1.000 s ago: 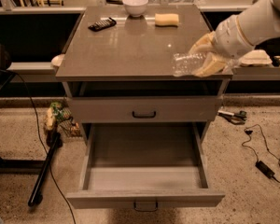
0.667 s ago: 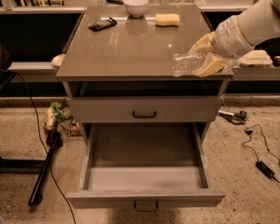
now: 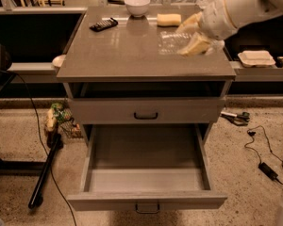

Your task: Pick water bottle from middle drawer and place on counter

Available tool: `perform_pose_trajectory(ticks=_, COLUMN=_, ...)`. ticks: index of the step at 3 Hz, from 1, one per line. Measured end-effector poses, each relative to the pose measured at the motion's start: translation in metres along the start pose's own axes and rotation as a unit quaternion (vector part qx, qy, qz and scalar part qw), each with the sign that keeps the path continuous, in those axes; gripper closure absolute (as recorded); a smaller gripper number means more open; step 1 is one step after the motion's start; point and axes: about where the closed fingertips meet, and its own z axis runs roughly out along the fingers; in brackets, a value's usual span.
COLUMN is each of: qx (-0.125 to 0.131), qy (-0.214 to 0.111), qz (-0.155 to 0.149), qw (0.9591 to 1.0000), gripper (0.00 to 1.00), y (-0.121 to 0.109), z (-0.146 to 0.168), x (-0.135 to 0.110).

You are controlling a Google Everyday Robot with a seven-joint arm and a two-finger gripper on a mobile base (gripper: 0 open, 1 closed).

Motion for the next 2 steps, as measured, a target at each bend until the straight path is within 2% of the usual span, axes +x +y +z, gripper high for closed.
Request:
perform_pose_trajectory(ticks=1, qx=0.010, qy=-0.030, qz=0.007, qw=0.9995, gripper=1.00, y=-0.041, z=0.021, x=-0.011)
perform_pose_trajectory(ticks=2, qx=-0.010, qy=-0.035, qz=0.020, qw=0.9991, gripper=1.00, y=-0.055, z=0.050, x=-0.017)
